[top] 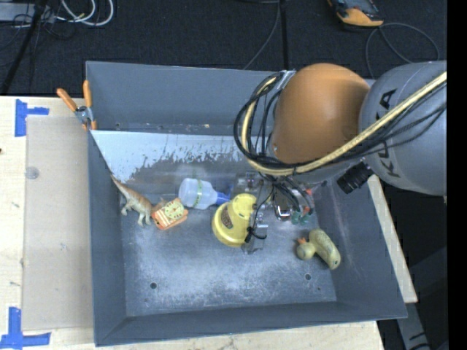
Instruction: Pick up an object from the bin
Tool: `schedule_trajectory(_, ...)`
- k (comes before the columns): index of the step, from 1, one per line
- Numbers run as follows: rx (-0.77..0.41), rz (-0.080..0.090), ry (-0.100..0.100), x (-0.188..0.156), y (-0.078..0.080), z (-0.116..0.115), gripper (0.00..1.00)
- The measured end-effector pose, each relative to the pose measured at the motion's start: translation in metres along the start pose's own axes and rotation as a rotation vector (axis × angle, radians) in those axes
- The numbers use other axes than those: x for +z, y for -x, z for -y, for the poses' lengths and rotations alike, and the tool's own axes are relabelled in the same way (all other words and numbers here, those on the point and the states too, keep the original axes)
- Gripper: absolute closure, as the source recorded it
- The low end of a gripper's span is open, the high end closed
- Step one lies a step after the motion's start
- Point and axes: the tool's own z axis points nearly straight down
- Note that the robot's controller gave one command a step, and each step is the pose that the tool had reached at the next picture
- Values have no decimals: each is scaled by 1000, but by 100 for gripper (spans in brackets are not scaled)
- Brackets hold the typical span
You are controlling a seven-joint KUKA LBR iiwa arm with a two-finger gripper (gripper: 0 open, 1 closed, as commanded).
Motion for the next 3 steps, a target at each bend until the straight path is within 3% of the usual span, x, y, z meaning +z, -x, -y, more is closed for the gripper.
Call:
schedule_trajectory(1,2,8,1,-5,1,0,0)
schedule_trajectory(2,-46,12,1,31,4,7,0)
schedule_trajectory(3,-197,6,0,59,21,9,0)
